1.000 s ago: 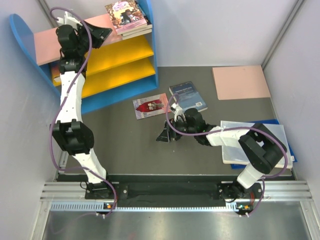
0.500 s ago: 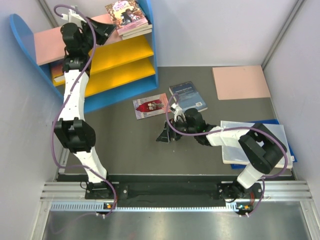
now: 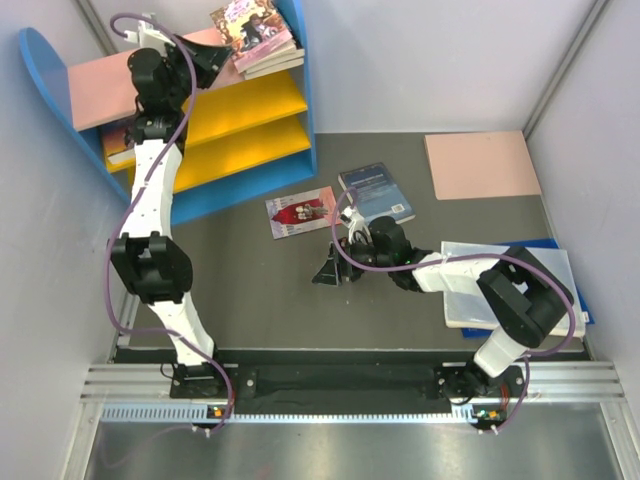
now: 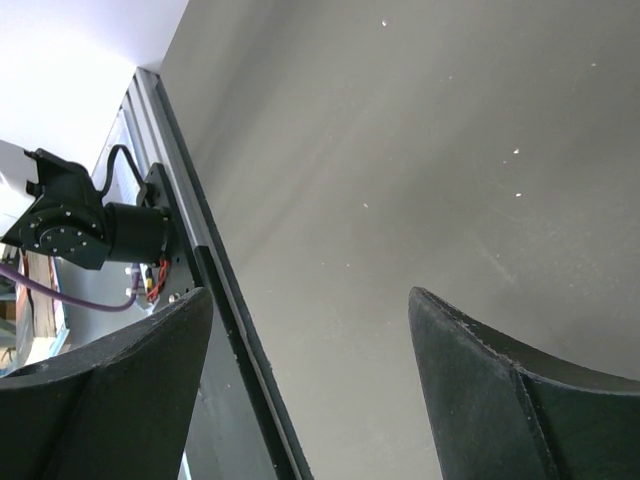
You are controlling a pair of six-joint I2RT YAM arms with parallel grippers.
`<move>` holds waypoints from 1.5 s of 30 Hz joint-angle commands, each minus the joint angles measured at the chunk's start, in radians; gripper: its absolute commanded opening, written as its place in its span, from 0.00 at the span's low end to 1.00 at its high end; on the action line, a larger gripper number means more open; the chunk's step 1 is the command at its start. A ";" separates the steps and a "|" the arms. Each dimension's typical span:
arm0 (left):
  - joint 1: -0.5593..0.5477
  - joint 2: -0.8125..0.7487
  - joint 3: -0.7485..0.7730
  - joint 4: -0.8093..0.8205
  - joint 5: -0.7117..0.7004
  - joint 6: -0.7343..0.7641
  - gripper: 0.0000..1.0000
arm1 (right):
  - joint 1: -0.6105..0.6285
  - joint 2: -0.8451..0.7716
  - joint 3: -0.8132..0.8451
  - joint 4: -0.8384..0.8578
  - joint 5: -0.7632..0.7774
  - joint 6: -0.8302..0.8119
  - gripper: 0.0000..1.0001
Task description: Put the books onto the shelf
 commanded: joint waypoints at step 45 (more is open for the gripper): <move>-0.047 -0.025 -0.079 0.190 -0.119 -0.001 0.00 | 0.010 0.034 0.033 0.058 -0.043 -0.003 0.80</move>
